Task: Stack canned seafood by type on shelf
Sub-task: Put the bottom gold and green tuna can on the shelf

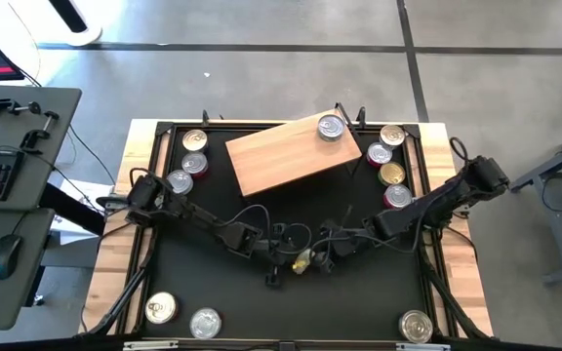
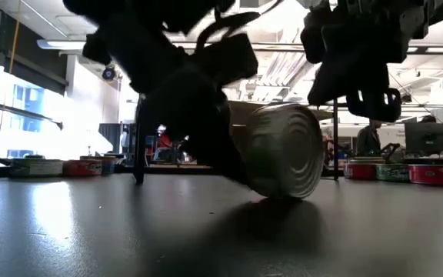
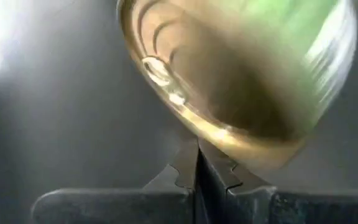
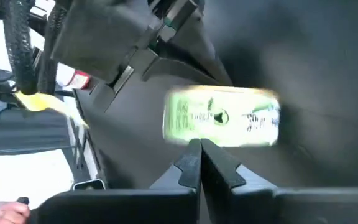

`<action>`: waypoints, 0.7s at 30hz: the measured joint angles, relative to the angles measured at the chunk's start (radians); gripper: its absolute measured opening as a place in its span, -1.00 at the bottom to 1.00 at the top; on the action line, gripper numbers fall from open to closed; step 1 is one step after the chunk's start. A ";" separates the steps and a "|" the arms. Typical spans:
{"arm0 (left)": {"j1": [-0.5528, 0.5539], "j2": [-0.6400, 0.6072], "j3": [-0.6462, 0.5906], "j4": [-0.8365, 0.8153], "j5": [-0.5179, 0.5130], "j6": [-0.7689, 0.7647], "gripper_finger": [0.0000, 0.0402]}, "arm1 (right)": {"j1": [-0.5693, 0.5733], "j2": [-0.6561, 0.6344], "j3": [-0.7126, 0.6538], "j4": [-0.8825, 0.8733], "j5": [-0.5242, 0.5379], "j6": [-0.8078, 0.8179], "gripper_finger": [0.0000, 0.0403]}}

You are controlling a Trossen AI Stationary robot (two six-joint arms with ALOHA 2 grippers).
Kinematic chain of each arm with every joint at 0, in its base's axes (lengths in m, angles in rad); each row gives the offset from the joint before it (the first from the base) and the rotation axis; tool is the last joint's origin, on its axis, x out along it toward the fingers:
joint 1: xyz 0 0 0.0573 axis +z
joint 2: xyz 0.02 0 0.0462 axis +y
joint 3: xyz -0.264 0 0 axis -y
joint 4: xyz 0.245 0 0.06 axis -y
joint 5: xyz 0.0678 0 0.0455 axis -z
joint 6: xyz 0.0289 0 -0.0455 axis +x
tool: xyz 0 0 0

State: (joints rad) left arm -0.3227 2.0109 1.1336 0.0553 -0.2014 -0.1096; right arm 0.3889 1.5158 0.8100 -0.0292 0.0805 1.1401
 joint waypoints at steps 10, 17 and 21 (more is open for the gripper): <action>0.039 -0.066 0.006 -0.046 0.002 -0.032 -1.00 | -0.004 -0.059 0.011 -0.030 0.043 -0.106 -1.00; 0.068 -0.166 0.004 -0.281 -0.093 -0.047 -1.00 | -0.053 -0.183 0.010 -0.031 0.048 -0.321 -1.00; 0.049 -0.230 0.004 -0.369 -0.104 -0.098 -1.00 | -0.101 -0.189 0.067 -0.093 -0.096 -0.473 -0.95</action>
State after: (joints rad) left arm -0.2737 1.7805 1.1381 -0.3141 -0.3056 -0.2077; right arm 0.2876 1.3272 0.8765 -0.1226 -0.0155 0.6670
